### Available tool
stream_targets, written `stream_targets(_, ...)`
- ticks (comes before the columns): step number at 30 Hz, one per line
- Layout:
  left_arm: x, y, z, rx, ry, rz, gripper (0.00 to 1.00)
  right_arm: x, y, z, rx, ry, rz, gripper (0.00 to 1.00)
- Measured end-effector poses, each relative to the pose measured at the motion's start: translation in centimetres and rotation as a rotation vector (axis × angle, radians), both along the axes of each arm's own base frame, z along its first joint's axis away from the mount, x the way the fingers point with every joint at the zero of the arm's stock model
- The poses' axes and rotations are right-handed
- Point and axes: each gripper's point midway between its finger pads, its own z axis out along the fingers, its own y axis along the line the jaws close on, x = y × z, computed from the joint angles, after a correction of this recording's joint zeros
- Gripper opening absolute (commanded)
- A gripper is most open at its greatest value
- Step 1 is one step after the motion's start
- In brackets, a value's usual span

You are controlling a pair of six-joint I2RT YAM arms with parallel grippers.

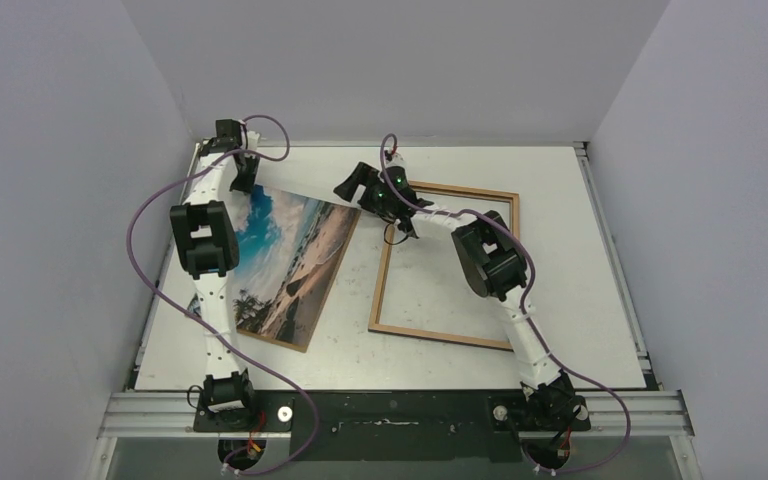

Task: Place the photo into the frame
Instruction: Pick up the photo frame item at the center of the board.

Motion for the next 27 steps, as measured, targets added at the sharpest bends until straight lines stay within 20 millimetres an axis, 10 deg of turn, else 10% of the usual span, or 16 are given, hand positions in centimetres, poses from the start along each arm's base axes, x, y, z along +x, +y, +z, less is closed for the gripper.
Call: stream_targets(27, -0.1, 0.1, -0.2, 0.021, 0.016, -0.053, 0.36, -3.2, 0.7, 2.1, 0.161, -0.043, 0.097, 0.94)
